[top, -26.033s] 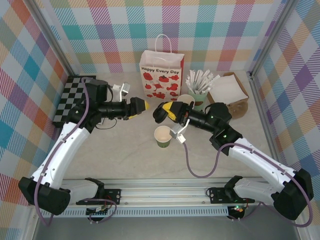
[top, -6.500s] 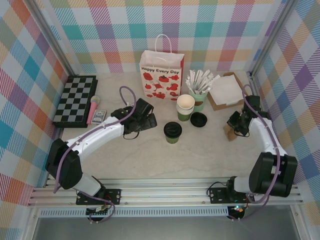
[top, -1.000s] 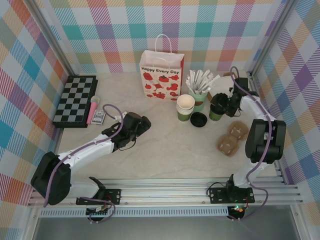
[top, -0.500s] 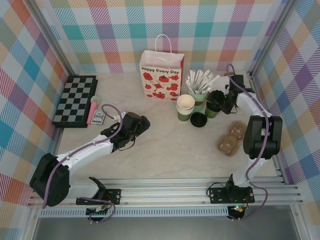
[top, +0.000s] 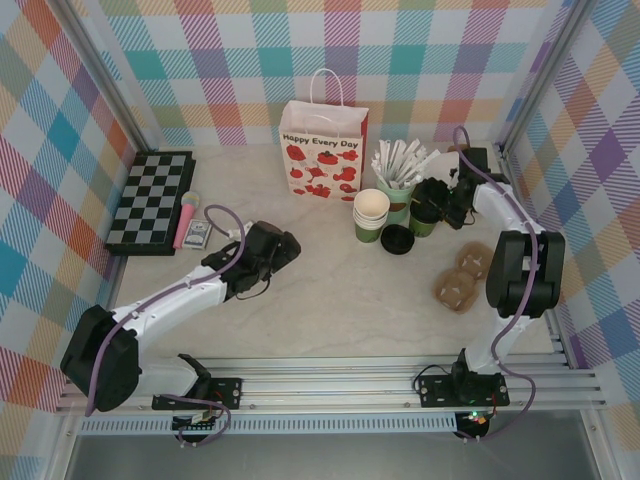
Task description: Pack the takeout coffee
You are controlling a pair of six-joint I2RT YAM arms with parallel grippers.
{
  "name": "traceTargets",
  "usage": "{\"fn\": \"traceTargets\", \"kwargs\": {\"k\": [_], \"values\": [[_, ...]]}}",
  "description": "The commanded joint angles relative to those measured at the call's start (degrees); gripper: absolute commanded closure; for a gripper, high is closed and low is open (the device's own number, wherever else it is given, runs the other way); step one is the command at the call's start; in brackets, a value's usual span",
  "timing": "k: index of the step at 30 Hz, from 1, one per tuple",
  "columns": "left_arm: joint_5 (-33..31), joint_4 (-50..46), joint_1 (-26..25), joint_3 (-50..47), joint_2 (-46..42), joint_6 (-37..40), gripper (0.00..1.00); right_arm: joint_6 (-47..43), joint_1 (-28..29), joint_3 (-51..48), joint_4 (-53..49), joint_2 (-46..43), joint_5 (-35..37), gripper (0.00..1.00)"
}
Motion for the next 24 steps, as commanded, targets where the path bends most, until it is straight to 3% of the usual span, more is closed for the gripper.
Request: {"fn": "traceTargets", "kwargs": {"k": [1, 9, 13, 17, 20, 24], "values": [[-0.44, -3.96, 0.79, 4.51, 0.02, 2.45, 0.0, -0.57, 0.2, 1.71, -1.59, -3.01, -0.91, 0.03], [2.59, -7.48, 1.68, 9.68, 1.25, 3.6, 0.0, -0.68, 0.18, 0.01, -2.69, -9.2, 2.46, 0.0], [3.98, -6.94, 3.8, 12.5, 1.18, 9.02, 0.0, -1.85, 0.2, -2.0, -3.38, -15.43, 6.38, 0.0], [12.21, -4.17, 7.38, 18.94, 3.14, 24.12, 0.0, -4.27, 0.2, -4.48, -3.63, -22.4, 9.79, 0.0], [11.95, -4.83, 7.4, 27.59, 7.23, 39.58, 0.03, -5.44, 0.21, -7.67, -2.39, -27.63, 9.81, 0.0], [14.28, -2.72, 9.35, 39.49, 14.55, 52.46, 0.04, -6.14, 0.23, -12.47, 0.67, -34.76, 6.08, 0.0]]}}
